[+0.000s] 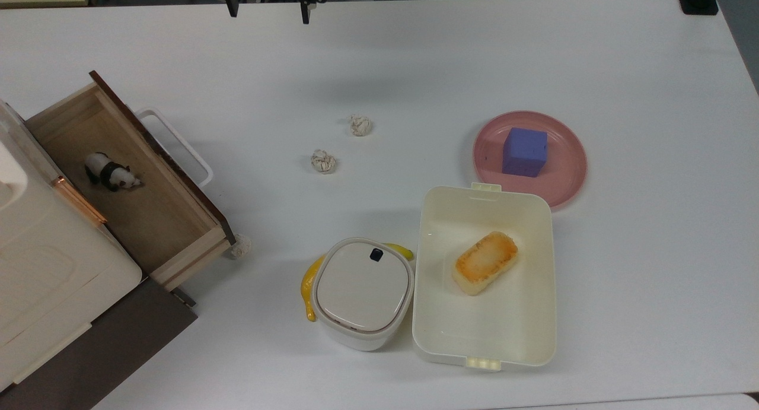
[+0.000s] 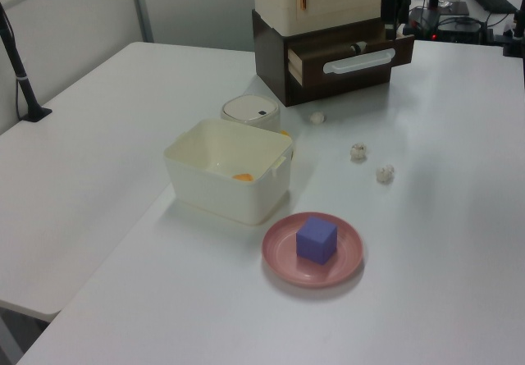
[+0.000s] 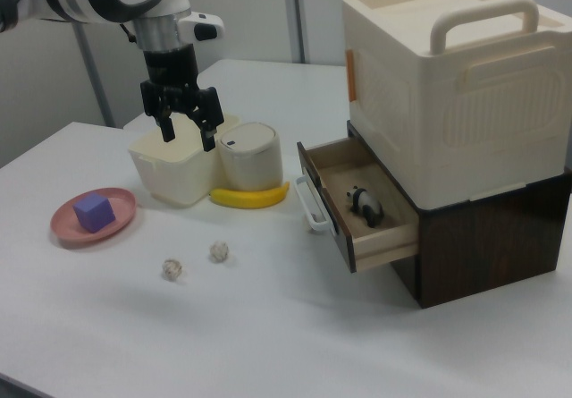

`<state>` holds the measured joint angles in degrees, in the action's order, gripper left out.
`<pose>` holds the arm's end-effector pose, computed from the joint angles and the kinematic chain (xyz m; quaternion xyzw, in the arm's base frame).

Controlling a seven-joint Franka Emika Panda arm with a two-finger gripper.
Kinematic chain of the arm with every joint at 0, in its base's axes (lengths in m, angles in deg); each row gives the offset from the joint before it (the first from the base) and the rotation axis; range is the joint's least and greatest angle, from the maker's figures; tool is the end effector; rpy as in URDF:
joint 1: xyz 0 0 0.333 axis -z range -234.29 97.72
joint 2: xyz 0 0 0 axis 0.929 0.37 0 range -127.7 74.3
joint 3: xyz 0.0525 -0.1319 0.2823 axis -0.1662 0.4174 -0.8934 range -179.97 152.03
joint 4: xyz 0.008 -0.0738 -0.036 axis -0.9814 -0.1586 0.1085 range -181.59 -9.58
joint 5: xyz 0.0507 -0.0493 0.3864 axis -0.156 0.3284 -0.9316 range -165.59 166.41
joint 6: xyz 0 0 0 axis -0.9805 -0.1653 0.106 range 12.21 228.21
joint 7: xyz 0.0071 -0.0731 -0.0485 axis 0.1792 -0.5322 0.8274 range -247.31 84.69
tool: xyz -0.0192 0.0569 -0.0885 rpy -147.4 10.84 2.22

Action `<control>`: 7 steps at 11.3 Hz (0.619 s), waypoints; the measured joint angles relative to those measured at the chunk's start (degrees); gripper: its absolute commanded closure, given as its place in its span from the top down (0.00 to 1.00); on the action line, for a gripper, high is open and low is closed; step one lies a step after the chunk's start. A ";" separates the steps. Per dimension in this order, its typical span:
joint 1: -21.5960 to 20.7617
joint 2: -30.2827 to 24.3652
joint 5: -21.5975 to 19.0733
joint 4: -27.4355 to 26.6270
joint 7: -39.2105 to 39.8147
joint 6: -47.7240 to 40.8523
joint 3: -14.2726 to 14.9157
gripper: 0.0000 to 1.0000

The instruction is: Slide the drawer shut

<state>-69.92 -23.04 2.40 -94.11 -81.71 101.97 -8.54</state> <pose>0.5694 -0.0398 0.5991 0.9987 -0.0364 -0.0303 0.0195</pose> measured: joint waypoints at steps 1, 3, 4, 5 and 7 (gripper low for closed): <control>0.00 0.00 0.00 0.00 0.00 0.00 0.00 1.00; 0.04 0.00 -0.52 0.00 -0.05 0.00 0.40 1.00; 0.04 0.00 -0.56 0.00 -0.05 0.00 0.54 1.00; 0.04 0.02 -0.56 0.00 -0.05 0.00 0.54 0.97; 0.04 0.05 -0.56 -0.02 -0.06 0.00 0.54 0.70</control>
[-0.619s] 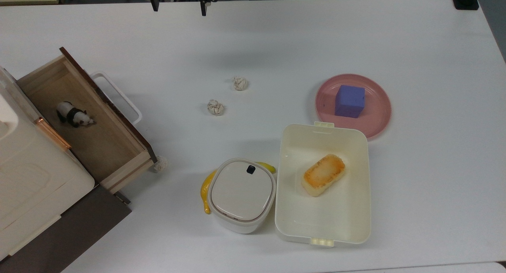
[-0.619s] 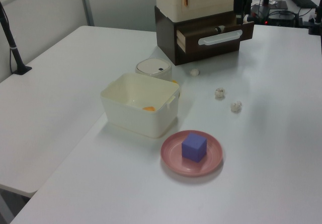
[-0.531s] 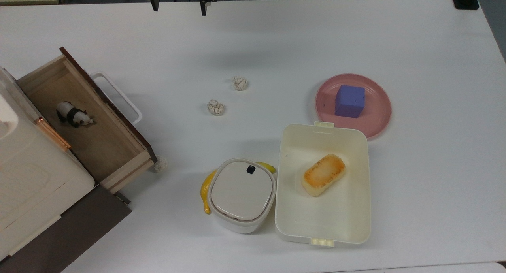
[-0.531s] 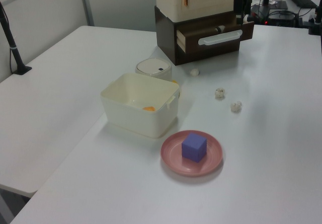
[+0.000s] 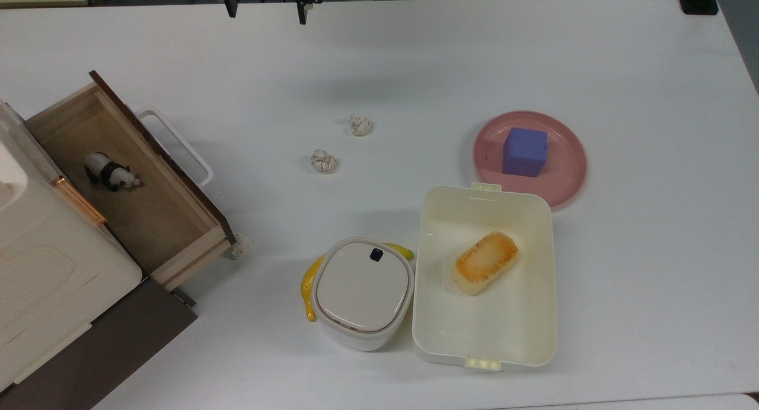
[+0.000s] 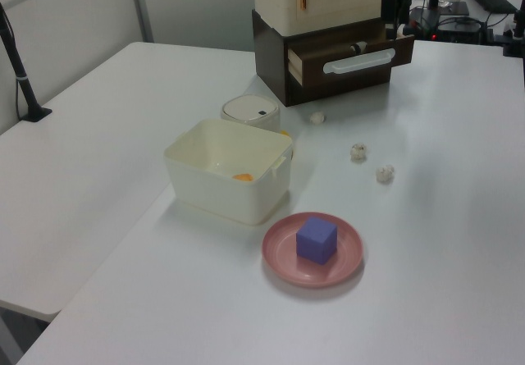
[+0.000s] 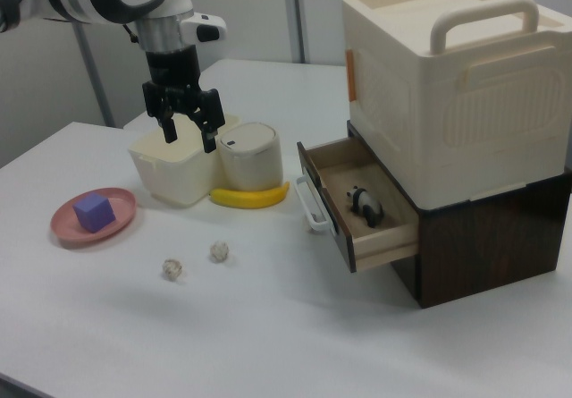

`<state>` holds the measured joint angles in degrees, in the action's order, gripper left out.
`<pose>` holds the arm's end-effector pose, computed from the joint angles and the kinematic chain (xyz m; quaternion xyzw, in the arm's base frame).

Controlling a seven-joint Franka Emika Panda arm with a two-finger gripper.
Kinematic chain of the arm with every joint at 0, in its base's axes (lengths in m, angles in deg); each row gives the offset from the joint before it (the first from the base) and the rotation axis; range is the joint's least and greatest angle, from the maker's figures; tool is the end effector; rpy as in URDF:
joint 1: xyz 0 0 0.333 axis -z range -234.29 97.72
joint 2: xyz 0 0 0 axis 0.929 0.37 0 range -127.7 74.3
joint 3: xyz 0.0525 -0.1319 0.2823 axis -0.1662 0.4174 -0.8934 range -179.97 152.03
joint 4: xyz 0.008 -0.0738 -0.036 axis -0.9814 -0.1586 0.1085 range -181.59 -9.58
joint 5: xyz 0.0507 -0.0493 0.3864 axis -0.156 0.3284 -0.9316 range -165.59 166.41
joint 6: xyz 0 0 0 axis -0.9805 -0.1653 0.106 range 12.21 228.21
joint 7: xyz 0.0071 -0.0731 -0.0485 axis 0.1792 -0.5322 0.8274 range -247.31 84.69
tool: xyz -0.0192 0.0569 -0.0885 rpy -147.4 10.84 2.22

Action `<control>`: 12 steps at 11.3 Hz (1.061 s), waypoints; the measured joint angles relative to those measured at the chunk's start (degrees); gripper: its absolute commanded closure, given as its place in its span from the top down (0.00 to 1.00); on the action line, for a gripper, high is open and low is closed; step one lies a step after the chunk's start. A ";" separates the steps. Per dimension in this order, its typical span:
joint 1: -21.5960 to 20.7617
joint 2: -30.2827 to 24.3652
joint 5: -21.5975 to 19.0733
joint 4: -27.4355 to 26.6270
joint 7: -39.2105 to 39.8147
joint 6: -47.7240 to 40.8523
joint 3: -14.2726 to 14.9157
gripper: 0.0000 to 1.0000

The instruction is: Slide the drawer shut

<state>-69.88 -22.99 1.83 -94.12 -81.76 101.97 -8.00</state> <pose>0.5693 -0.0444 0.5985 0.9985 -0.0419 -0.0308 0.0147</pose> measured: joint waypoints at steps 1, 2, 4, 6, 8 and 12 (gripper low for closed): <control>0.00 0.02 0.00 -0.02 0.00 0.00 0.00 0.51; 0.00 0.04 -0.01 -0.04 0.00 0.00 0.00 0.42; -0.01 0.29 -0.05 -0.17 -3.77 0.00 -0.02 0.30; 0.01 2.12 -0.06 -0.32 -12.40 1.07 0.00 0.30; 0.52 5.96 0.01 -0.49 -22.30 5.89 0.42 0.30; 5.05 16.13 3.43 0.53 -33.42 16.45 0.79 0.27</control>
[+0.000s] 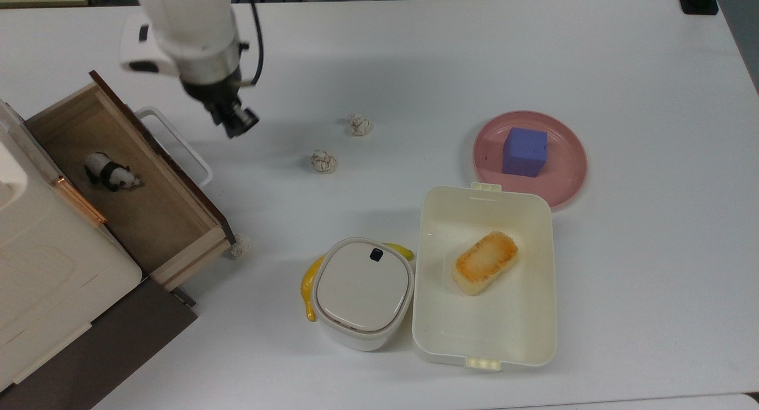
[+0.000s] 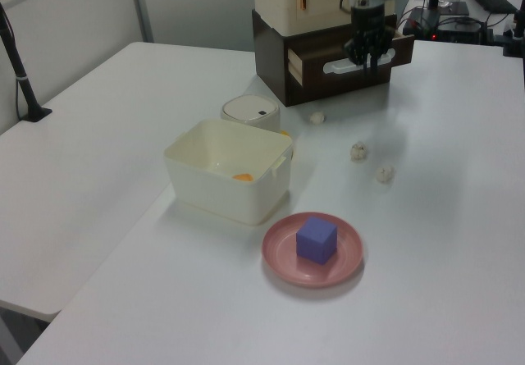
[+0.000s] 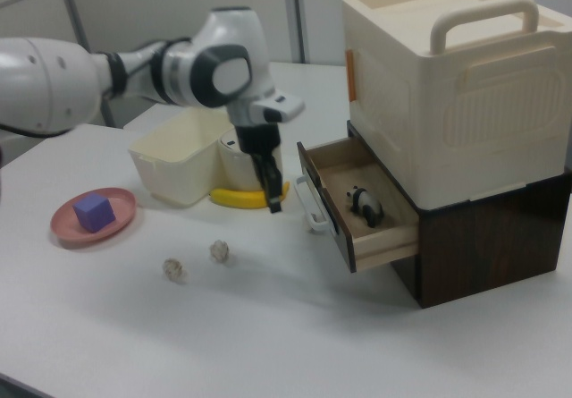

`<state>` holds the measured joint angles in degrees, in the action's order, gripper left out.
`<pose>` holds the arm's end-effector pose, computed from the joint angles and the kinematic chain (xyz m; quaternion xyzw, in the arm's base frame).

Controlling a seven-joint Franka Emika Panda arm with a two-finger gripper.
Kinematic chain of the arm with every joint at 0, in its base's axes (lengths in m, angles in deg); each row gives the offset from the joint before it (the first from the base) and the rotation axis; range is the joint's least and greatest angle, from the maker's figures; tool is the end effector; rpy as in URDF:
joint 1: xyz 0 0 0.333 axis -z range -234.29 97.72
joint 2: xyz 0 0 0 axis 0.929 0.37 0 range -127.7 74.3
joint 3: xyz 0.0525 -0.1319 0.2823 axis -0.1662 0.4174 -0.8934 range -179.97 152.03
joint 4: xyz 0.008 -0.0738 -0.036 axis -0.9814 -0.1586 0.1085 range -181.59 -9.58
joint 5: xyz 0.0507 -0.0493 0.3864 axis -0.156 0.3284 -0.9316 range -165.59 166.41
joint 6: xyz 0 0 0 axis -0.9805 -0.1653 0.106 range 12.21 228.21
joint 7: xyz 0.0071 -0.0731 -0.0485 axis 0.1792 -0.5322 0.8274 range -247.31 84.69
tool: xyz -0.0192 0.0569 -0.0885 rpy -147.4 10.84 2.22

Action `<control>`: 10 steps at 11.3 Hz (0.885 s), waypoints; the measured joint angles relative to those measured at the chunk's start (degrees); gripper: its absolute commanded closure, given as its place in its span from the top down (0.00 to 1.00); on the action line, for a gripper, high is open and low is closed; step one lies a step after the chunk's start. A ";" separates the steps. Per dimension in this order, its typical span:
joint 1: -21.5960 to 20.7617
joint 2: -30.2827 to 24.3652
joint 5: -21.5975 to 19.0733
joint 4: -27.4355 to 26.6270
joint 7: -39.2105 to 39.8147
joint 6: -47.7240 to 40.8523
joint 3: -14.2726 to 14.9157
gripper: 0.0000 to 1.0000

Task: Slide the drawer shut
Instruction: 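Move the gripper toward the open drawer's front panel, then push the drawer front with the gripper into the wooden cabinet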

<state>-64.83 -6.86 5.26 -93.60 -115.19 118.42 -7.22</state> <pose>0.6485 -0.1141 0.4540 0.9305 -0.3606 -0.0091 0.0638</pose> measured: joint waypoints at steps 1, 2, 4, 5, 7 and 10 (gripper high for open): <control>0.84 2.51 0.73 0.65 -1.59 3.02 0.15 0.27; 1.31 4.26 0.97 1.16 -2.67 6.80 0.90 0.27; 1.52 5.15 0.94 1.55 -3.46 12.72 3.02 0.27; 1.59 5.37 0.97 1.61 -3.48 16.53 4.62 0.27; 1.89 6.51 1.43 1.71 -3.47 23.43 7.55 0.28; 2.40 7.67 1.73 2.25 -2.72 25.77 8.20 0.39</control>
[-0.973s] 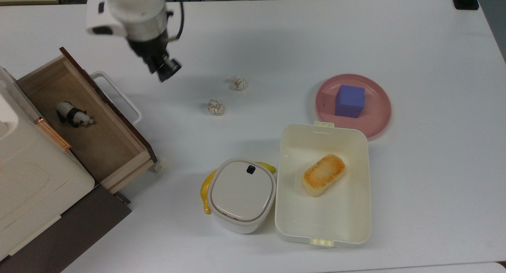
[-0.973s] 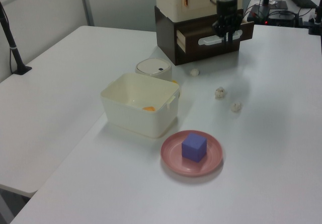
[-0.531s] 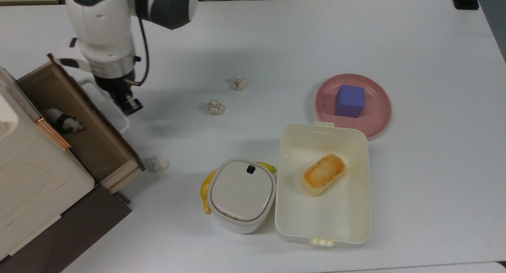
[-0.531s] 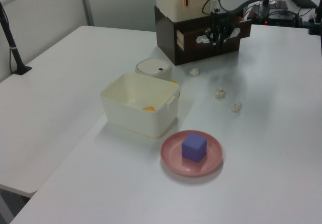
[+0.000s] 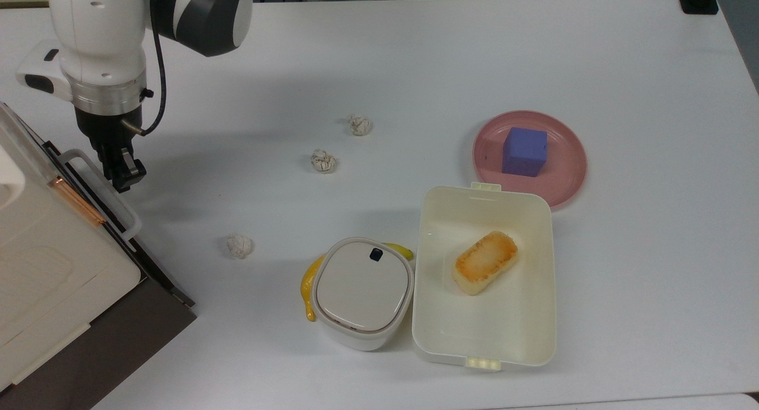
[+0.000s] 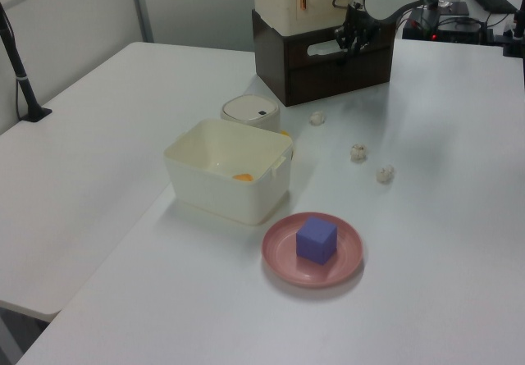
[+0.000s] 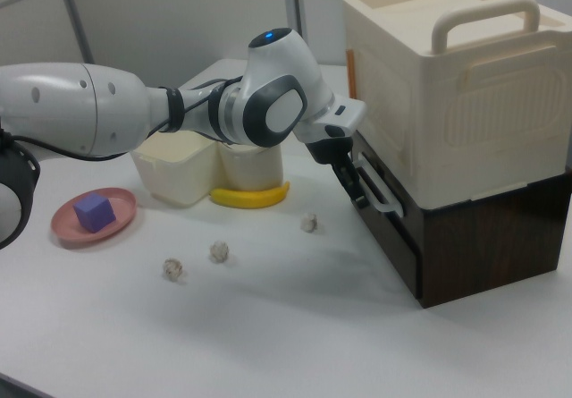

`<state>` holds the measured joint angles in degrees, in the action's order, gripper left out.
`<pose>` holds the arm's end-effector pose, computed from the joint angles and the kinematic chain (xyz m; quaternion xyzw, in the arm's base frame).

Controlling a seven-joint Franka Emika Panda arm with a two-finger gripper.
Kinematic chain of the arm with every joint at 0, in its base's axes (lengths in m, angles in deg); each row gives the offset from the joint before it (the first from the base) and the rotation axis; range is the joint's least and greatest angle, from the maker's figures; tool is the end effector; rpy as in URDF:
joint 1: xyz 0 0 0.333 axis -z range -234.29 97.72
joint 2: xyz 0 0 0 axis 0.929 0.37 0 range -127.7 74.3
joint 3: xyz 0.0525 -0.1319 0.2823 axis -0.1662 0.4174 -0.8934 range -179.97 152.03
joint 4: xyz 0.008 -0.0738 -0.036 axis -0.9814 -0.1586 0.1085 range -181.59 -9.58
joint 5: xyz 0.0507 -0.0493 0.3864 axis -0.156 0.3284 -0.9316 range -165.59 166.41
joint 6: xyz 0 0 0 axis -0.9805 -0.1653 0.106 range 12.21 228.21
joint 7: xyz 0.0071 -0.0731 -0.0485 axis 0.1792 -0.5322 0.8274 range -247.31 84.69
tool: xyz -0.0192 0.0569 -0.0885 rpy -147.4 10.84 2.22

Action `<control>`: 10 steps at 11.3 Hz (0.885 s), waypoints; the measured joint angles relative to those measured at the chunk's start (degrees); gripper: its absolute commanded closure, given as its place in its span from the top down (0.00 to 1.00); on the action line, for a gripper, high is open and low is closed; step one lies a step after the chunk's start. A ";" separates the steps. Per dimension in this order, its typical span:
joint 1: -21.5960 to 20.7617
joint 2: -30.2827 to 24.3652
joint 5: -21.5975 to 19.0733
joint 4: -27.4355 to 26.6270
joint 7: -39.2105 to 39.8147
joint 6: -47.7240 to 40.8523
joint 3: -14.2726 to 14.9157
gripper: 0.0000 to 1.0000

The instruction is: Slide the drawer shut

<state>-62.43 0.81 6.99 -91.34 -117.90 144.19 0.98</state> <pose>0.6827 -0.2275 0.4339 0.8854 -0.4236 0.1730 0.0823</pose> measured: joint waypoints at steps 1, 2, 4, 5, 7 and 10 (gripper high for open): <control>-0.14 -0.30 0.07 0.06 2.89 -0.15 0.02 0.44; -0.84 -1.48 0.09 0.07 7.13 -1.85 -0.03 0.50; -5.12 -7.50 -0.65 -1.06 16.55 -12.76 -0.21 0.84; -7.23 -10.99 -1.99 -2.36 20.63 -17.60 -0.60 1.00; -9.32 -18.33 -3.81 -5.26 27.60 -26.09 -3.18 1.00; -9.61 -23.99 -3.98 -7.74 32.65 -31.72 -8.28 1.00</control>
<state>-72.04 -23.17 3.01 -99.08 -85.26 112.47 -7.30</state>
